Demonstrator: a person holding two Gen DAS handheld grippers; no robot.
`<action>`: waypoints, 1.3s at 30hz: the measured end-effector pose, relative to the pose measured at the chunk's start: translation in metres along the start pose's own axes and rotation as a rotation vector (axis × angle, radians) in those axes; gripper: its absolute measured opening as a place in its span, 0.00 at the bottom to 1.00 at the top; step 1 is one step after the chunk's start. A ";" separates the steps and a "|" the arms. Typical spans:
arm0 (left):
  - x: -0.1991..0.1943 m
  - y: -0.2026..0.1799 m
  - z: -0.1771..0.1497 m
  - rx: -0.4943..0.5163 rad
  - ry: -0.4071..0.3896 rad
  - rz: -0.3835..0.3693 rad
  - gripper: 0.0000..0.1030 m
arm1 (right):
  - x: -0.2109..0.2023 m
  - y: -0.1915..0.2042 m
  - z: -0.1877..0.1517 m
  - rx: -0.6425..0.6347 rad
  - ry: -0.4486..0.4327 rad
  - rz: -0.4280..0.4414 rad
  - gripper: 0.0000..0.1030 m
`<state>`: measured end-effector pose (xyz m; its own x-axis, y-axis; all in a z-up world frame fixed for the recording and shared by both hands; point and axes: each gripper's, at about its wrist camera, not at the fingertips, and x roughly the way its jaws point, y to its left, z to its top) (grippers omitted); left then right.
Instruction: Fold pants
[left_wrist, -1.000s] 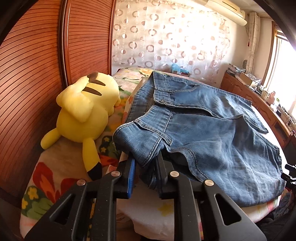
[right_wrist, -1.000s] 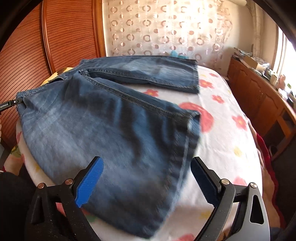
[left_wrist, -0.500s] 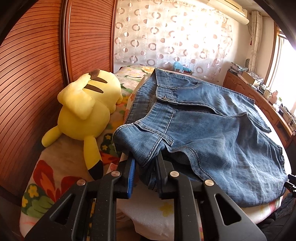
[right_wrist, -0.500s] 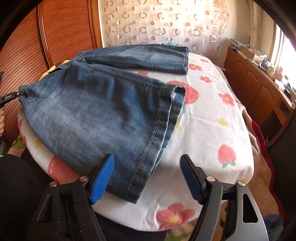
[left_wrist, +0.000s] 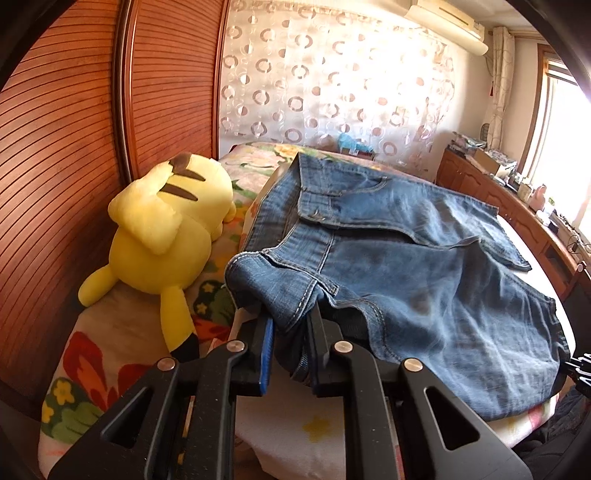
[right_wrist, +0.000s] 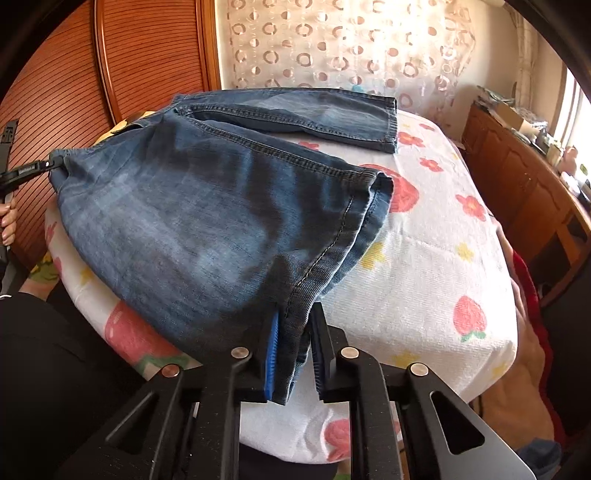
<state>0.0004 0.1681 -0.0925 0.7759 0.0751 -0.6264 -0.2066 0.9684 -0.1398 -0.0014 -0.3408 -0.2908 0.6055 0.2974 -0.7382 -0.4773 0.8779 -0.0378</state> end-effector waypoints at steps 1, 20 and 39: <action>-0.001 -0.001 0.001 0.001 -0.006 -0.004 0.16 | 0.000 0.000 0.000 -0.003 0.001 0.004 0.12; -0.013 -0.045 0.071 0.073 -0.179 -0.076 0.12 | -0.020 -0.030 0.071 0.070 -0.242 0.011 0.06; 0.035 -0.059 0.134 0.098 -0.204 -0.058 0.07 | 0.010 -0.066 0.133 0.110 -0.307 0.009 0.06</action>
<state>0.1200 0.1457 -0.0035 0.8912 0.0552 -0.4502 -0.1065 0.9903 -0.0894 0.1211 -0.3462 -0.2063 0.7737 0.3895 -0.4997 -0.4214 0.9053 0.0531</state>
